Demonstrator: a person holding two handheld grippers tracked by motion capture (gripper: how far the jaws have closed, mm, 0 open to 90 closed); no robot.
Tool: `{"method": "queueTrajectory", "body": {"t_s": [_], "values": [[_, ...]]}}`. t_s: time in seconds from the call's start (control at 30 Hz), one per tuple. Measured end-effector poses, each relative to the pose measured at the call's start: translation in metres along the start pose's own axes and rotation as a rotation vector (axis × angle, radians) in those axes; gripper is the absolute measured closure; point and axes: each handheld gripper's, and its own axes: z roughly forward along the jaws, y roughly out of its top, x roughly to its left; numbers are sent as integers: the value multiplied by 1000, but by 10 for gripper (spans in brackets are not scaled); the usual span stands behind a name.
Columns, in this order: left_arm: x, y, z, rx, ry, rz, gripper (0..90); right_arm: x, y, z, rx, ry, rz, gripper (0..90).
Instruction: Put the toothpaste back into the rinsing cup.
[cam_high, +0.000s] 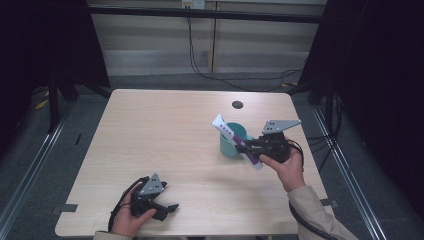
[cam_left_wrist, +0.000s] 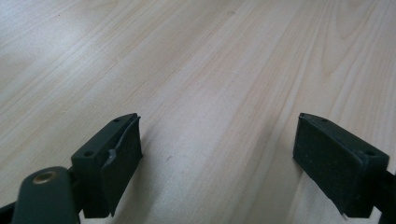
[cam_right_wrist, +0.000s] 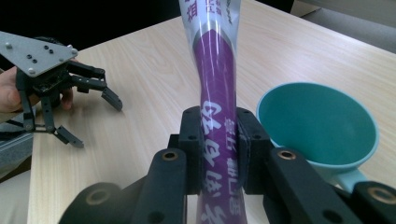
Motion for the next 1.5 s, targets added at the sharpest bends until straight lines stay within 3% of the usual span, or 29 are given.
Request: {"method": "queueTrajectory", "body": {"t_s": [0.27,0.77,1.5], "values": [[0,0,0,0,0,0,150,-5,4,-2,-62,-9,44,752],[0,0,0,-3,1,-1,149,-13,10,-6,-138,-52,83,751],[0,0,0,0,0,1,150,-24,20,-6,-163,-125,102,752]]}}
